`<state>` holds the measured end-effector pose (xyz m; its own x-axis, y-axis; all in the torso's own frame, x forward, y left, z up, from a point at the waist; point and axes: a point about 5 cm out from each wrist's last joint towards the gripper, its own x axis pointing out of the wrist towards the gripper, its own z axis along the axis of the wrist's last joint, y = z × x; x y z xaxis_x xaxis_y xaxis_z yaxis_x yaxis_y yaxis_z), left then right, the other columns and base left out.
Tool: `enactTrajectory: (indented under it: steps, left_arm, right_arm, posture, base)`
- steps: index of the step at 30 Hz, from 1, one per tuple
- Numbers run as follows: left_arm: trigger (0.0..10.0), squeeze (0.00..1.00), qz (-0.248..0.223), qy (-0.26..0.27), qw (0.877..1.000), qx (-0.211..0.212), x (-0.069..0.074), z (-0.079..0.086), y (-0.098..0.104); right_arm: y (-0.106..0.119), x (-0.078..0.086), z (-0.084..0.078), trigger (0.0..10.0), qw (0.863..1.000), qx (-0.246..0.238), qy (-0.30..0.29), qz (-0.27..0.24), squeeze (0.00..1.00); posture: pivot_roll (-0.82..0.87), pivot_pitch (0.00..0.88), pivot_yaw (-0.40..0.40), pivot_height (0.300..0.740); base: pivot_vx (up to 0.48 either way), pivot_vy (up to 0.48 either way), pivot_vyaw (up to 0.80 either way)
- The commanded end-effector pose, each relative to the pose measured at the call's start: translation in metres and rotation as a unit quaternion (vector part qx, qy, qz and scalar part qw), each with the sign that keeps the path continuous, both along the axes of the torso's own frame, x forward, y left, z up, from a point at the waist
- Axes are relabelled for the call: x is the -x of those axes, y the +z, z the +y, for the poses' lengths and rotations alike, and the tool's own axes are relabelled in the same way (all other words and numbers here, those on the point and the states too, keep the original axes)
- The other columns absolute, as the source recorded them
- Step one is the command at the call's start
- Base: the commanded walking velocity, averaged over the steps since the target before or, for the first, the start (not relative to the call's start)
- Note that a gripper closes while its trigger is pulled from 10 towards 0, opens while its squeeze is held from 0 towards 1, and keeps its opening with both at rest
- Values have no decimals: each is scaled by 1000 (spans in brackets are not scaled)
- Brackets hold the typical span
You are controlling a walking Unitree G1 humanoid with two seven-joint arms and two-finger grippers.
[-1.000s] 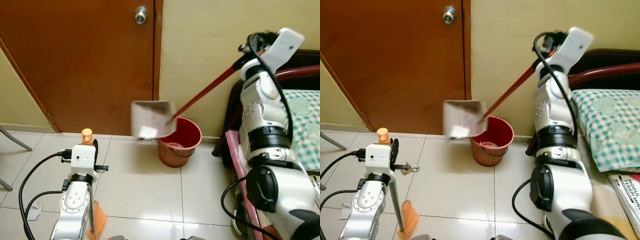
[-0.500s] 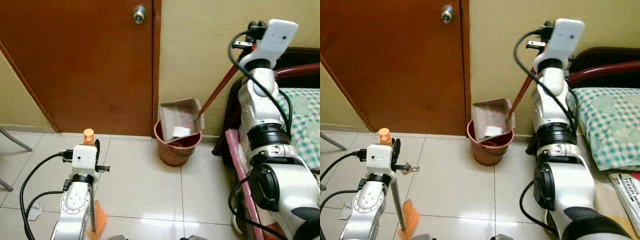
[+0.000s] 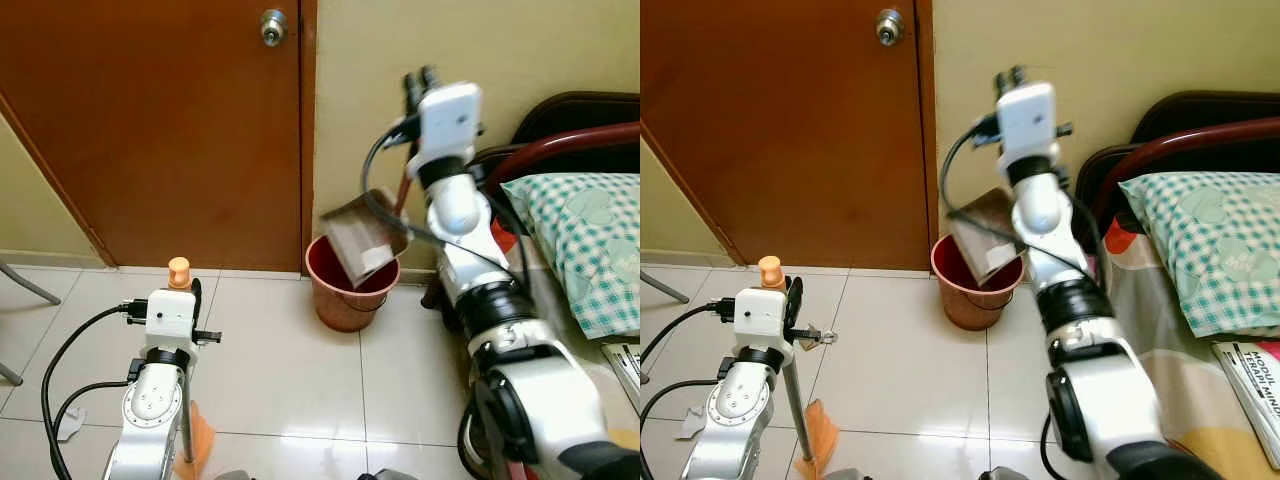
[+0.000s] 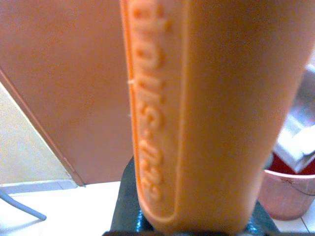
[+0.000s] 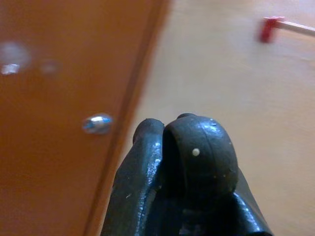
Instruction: Sweep floor
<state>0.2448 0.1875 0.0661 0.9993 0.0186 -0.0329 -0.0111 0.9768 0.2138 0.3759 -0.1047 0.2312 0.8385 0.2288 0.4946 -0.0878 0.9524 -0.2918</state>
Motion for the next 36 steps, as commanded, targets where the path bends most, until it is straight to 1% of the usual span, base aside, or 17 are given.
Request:
enactTrajectory:
  steps: [1, 2, 3, 4, 6, 9, 11, 14, 18, 21, 24, 29, 30, 32, 33, 34, 36]
  left_arm:
    - [10000, 0, -2, -3, 1000, 17, 0, -4, 1]
    - [10000, 0, -2, -4, 1000, 17, 0, -4, 1]
    - [10000, 0, -2, -4, 1000, 18, 0, -5, 1]
    - [10000, 0, -2, -4, 1000, 18, 0, -5, 1]
    - [10000, 0, -1, -3, 1000, 19, 0, -4, 0]
    - [10000, 0, 0, -2, 1000, 19, 0, -4, -1]
    - [10000, 0, 0, -2, 1000, 19, 0, -4, -1]
    - [10000, 0, 0, -2, 1000, 19, 0, -5, -1]
    - [10000, 0, -1, -1, 1000, 20, 0, -5, -1]
    - [10000, 0, 0, 1, 1000, 21, 1, -6, -2]
    - [10000, 0, -1, -1, 1000, 20, 0, -6, -2]
    - [10000, 0, -3, -1, 1000, 20, -3, -6, 0]
    - [10000, 0, -3, -1, 1000, 20, -3, -6, 0]
    - [10000, 0, -4, -4, 1000, 21, -5, -6, 0]
    - [10000, 0, -5, -5, 1000, 22, -6, -7, 1]
    - [10000, 0, -6, -5, 1000, 22, -7, -8, 1]
    - [10000, 0, -6, -7, 1000, 23, -7, -10, 1]
  right_arm:
    - [14, 9, 16, 10000, 997, 22, 49, -49, 0]
    - [8, 12, 22, 10000, 996, 33, 70, -44, 0]
    - [-1, 18, 31, 10000, 992, 64, 102, -42, 0]
    - [-1, 18, 31, 10000, 992, 64, 102, -42, 0]
    - [-13, 27, 42, 10000, 983, 112, 140, -44, 0]
    - [-17, 32, 46, 10000, 978, 139, 147, -58, 0]
    - [-15, 33, 46, 10000, 978, 140, 140, -66, 0]
    - [-9, 32, 43, 10000, 978, 141, 126, -86, 0]
    - [8, 35, 43, 10000, 972, 154, 125, -126, 0]
    - [27, 37, 43, 10000, 970, 140, 122, -159, 0]
    - [36, 40, 45, 10000, 967, 137, 125, -173, 0]
    - [65, 42, 45, 10000, 971, 67, 121, -193, 0]
    - [75, 41, 43, 10000, 976, 6, 127, -177, 0]
    - [93, 40, 38, 10000, 975, -68, 130, -165, 0]
    - [105, 42, 37, 10000, 972, -87, 134, -172, 0]
    - [109, 43, 37, 10000, 970, -96, 140, -172, 0]
    - [107, 42, 38, 10000, 970, -116, 147, -155, 0]
  posture:
    - [19, 25, -31, 740]
    - [19, 24, -32, 740]
    - [20, 24, -33, 740]
    - [20, 24, -33, 740]
    - [20, 24, -33, 740]
    - [17, 23, -36, 740]
    - [17, 23, -36, 740]
    - [19, 20, -38, 740]
    - [19, 20, -38, 740]
    - [18, 17, -42, 740]
    - [17, 15, -41, 740]
    - [18, 9, -37, 740]
    - [21, 7, -36, 740]
    - [22, 3, -37, 740]
    - [20, 1, -36, 740]
    - [17, 0, -33, 740]
    - [15, 0, -32, 740]
  base:
    - [0, 0, 0]
    - [0, 0, 0]
    - [0, 0, 0]
    - [0, 0, 0]
    - [0, 0, 0]
    - [0, 0, 0]
    - [0, 0, 0]
    - [0, 0, 0]
    - [0, 0, 0]
    - [0, 0, 0]
    - [0, 0, 0]
    - [0, 0, 0]
    - [0, 0, 0]
    - [0, 0, 0]
    - [0, 0, 0]
    - [0, 0, 0]
    - [0, 0, 0]
